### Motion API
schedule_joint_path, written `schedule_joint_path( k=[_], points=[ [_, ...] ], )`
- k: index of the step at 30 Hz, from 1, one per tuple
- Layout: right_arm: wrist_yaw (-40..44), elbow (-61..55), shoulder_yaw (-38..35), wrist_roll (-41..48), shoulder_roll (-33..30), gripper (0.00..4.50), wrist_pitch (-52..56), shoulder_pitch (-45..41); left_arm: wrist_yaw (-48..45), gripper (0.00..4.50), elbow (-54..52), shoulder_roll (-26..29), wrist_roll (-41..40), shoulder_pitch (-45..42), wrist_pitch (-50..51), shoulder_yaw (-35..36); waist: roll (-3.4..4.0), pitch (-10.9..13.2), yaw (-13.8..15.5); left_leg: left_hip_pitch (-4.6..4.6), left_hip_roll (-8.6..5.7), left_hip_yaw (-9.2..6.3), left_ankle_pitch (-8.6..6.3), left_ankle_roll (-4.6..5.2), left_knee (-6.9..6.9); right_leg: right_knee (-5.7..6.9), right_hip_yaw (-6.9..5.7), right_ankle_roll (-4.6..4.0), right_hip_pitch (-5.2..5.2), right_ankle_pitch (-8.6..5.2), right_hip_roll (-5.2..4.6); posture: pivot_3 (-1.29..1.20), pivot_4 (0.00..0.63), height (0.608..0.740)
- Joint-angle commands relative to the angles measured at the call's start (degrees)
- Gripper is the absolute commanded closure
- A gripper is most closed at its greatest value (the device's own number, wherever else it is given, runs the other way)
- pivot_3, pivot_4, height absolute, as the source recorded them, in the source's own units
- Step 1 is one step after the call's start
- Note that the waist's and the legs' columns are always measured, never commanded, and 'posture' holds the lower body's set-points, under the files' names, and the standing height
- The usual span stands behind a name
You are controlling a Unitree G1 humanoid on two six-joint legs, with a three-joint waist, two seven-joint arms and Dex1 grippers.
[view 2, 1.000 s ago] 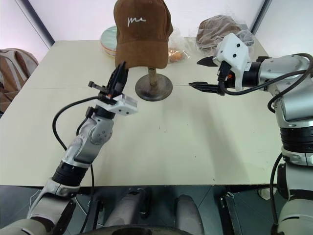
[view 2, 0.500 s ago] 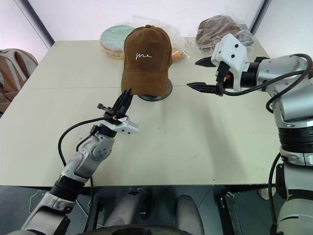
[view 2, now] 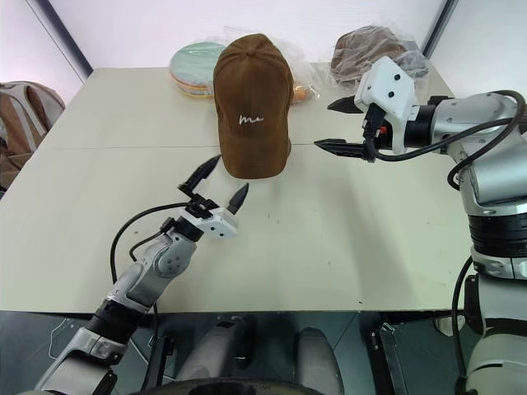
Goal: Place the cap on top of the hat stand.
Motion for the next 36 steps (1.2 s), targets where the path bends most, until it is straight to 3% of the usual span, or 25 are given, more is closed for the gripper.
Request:
schedule_joint_path(
  k=[1,6,12,17,22,26,36],
  points=[
    [-0.49,-2.32,-1.64,0.38,-0.19,0.99,-0.28,-0.67,-7.05,0.07,-3.53,1.11,-6.82,1.42,-0.87,0.23,0.00,0.00,-0.05,0.00,0.00,-0.01,0.00,0.00,-0.01,0.00,0.00,0.00,-0.01,0.00,0.00,0.00,0.150,0.740],
    [-0.88,-2.56,-1.59,0.35,0.04,0.99,-0.30,-0.51,-21.22,0.07,-9.92,3.35,-21.67,4.64,4.27,2.13,0.02,0.00,-0.16,0.00,0.02,0.00,0.00,0.00,-0.04,0.00,0.03,-0.02,-0.04,-0.01,0.00,0.00,0.150,0.740],
    [-1.16,-2.70,-1.57,0.46,0.37,0.99,-0.37,-0.42,-31.81,0.07,-19.85,5.59,-42.97,-1.06,25.02,13.35,0.01,0.02,-0.06,-0.01,0.02,-0.07,0.00,0.00,-0.02,-0.03,-0.04,-0.02,0.00,-0.01,0.00,0.00,0.150,0.740],
    [-1.19,-2.70,-1.70,0.54,0.46,0.99,-0.47,-0.19,-42.65,0.07,-22.83,14.81,-60.59,-6.78,44.23,22.75,0.00,0.02,-0.77,0.00,0.02,-0.06,-0.01,0.02,-0.02,-0.10,-0.05,-0.01,0.03,-0.01,0.02,0.00,0.150,0.740],
    [-1.18,-2.61,-1.99,0.65,0.48,0.99,-0.72,0.42,-52.43,0.07,-19.25,27.01,-72.14,-13.82,55.97,31.77,-0.13,0.15,-1.65,0.00,0.05,-0.10,0.00,0.02,-0.05,-0.10,-0.07,-0.02,0.02,-0.01,0.07,0.00,0.150,0.740],
    [-1.27,-2.68,-2.34,0.77,0.39,0.99,-0.93,1.11,-59.95,0.07,-15.45,34.56,-77.25,-16.78,60.33,35.76,-0.12,0.18,-1.81,0.01,0.05,-0.06,-0.01,0.02,-0.13,-0.18,-0.02,-0.02,0.02,-0.02,0.05,0.00,0.150,0.740],
    [-1.72,-3.20,-3.36,1.09,-0.09,0.99,-1.23,2.69,-66.90,0.07,-10.89,39.51,-81.52,-18.66,65.06,38.01,-0.18,0.26,-1.63,0.02,0.05,-0.06,-0.01,0.01,-0.16,-0.18,-0.01,-0.02,0.01,-0.02,0.02,0.00,0.150,0.740]
  ],
)
